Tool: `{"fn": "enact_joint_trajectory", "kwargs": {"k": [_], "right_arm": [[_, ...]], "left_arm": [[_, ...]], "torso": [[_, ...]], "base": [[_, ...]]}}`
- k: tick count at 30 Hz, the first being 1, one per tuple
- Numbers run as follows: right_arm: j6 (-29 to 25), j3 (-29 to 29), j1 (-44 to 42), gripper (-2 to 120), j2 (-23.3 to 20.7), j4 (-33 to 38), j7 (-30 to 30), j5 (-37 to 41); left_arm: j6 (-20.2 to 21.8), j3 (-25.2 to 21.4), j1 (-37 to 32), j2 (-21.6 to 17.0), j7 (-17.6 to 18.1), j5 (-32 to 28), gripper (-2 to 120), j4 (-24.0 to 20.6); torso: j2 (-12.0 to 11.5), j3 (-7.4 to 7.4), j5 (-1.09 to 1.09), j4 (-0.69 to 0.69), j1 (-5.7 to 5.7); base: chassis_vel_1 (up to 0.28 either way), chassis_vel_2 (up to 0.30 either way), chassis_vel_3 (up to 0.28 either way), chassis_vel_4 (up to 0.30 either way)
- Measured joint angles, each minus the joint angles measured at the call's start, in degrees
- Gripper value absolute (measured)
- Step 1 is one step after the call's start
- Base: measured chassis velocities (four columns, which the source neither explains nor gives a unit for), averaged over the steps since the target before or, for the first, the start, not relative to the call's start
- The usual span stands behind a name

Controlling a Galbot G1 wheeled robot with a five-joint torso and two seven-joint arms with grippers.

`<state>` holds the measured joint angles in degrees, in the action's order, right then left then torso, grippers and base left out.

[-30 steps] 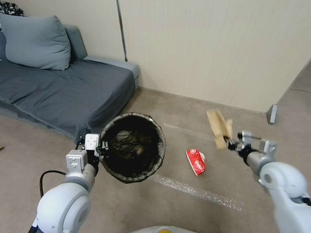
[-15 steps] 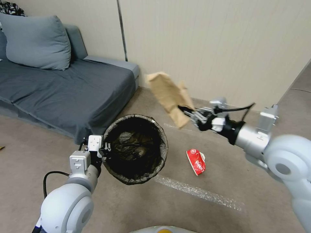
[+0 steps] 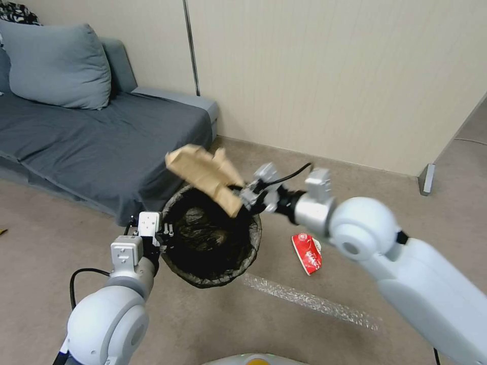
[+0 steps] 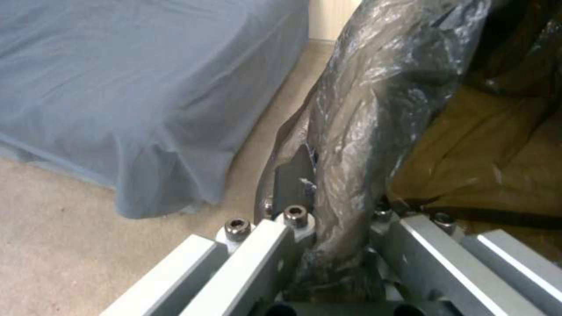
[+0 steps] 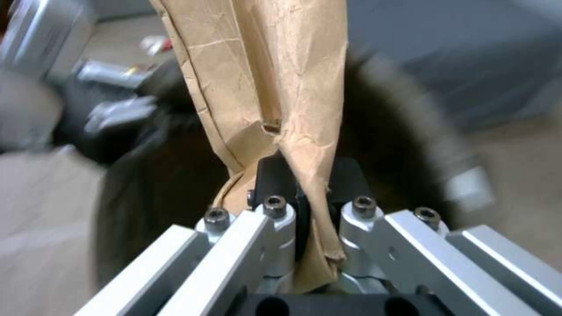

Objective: Pick up the trash bin, then pick up the garbage from the floor and place it into the trash bin.

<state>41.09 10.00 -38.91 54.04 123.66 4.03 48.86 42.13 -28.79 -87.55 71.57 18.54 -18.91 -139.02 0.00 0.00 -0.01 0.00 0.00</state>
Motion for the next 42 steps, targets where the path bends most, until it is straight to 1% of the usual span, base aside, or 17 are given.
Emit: {"fn": "enact_joint_trajectory", "kwargs": {"k": [4,9,15,19,21,22,25,28,29,30,33,34,36,39,40,41,42], "right_arm": [[1.0,3.6,1.9,1,0.1,-0.3,-2.1,4.8],[1.0,5.3,2.2,1,-0.3,-0.5,-2.1,4.9],[1.0,6.2,0.1,1,-0.2,-2.0,-2.0,1.8],[1.1,5.9,-0.8,14,0.5,-3.3,-1.9,0.8],[1.1,5.3,-1.0,23,1.0,-4.0,-2.2,0.7],[1.1,5.3,-1.0,23,1.0,-4.0,-2.2,0.7],[1.1,4.6,-1.1,38,1.1,-4.4,-2.5,0.4],[1.1,3.9,-1.4,46,1.0,-4.4,-2.5,0.2],[1.1,3.5,-1.6,52,1.0,-4.2,-2.5,0.2],[1.1,3.5,-1.6,52,1.0,-4.2,-2.5,0.2],[0.7,1.4,-2.6,66,0.9,-2.8,-2.5,0.0],[0.7,1.4,-2.6,66,0.9,-2.8,-2.5,0.0],[0.5,-0.1,-3.2,75,0.9,-1.8,-2.5,0.2],[0.3,-1.3,-3.7,82,0.8,-1.2,-2.5,0.4],[0.2,-1.8,-4.0,88,0.7,-1.0,-2.4,0.4],[0.2,-1.8,-4.0,88,0.7,-1.0,-2.4,0.4],[-0.3,-3.3,-4.8,96,0.6,-0.3,-2.4,0.6]], "left_arm": [[0.0,-0.3,0.1,0.1,0.0,0.1,0,0.2],[0.0,-0.3,0.1,0.2,0.0,0.1,0,0.4],[0.0,-0.3,0.3,0.4,0.0,0.1,0,0.7],[0.0,-0.2,0.4,0.4,0.0,0.1,0,0.9],[0.0,-0.2,0.4,0.3,0.0,0.1,0,1.0],[0.0,-0.2,0.4,0.3,0.0,0.1,0,1.0],[0.0,-0.3,0.5,0.3,0.0,0.0,0,1.0],[0.0,-0.3,0.5,0.3,0.0,0.0,0,1.0],[0.0,-0.3,0.6,0.3,0.0,0.0,0,1.0],[0.0,-0.3,0.6,0.3,0.0,0.0,0,1.0],[0.0,-0.3,0.6,0.3,0.0,0.0,0,1.0],[0.0,-0.3,0.6,0.3,0.0,0.0,0,1.0],[0.0,-0.3,0.6,0.3,-0.1,0.0,0,1.0],[0.0,-0.2,0.7,0.3,-0.1,0.0,0,1.1],[0.0,-0.2,0.7,0.3,-0.1,0.0,0,1.1],[0.0,-0.2,0.7,0.3,-0.1,0.0,0,1.1],[0.0,-0.2,0.7,0.3,-0.1,0.0,0,1.1]], "torso": [[0.0,0.0,0.0,0.0,0.0],[0.0,0.0,0.0,0.0,0.0],[0.0,0.0,0.01,-0.01,0.0],[0.0,0.0,0.01,0.0,0.0],[0.0,0.0,0.01,0.0,0.0],[0.0,0.0,0.01,0.0,0.0],[0.0,0.0,0.01,0.0,0.0],[0.0,0.0,0.01,0.0,0.0],[0.0,0.0,0.01,0.0,0.0],[0.0,0.0,0.01,0.0,0.0],[0.0,0.0,0.01,0.0,0.0],[0.0,0.0,0.01,0.0,0.0],[0.0,0.0,0.01,0.0,0.0],[0.0,0.0,0.01,-0.01,0.0],[0.0,0.0,0.0,0.01,-0.01],[0.0,0.0,0.0,0.01,-0.01],[0.0,0.0,0.01,-0.01,-0.01]], "base": [[0.0,0.0,0.0,0.0],[0.0,0.0,0.0,0.0],[0.0,0.0,0.0,0.0],[0.0,0.0,0.0,0.0],[0.0,0.0,0.0,0.0],[0.0,0.0,0.0,0.0],[0.0,0.0,0.0,0.0],[0.0,0.0,0.0,0.0],[0.0,0.0,0.0,0.0],[0.0,0.0,0.0,0.0],[0.0,0.0,0.0,0.0],[0.0,0.0,0.0,0.0],[0.0,0.0,0.0,0.0],[0.0,0.0,0.0,0.0],[0.0,0.0,0.0,0.0],[0.0,0.0,0.0,0.0],[0.0,0.0,0.0,0.0]]}}
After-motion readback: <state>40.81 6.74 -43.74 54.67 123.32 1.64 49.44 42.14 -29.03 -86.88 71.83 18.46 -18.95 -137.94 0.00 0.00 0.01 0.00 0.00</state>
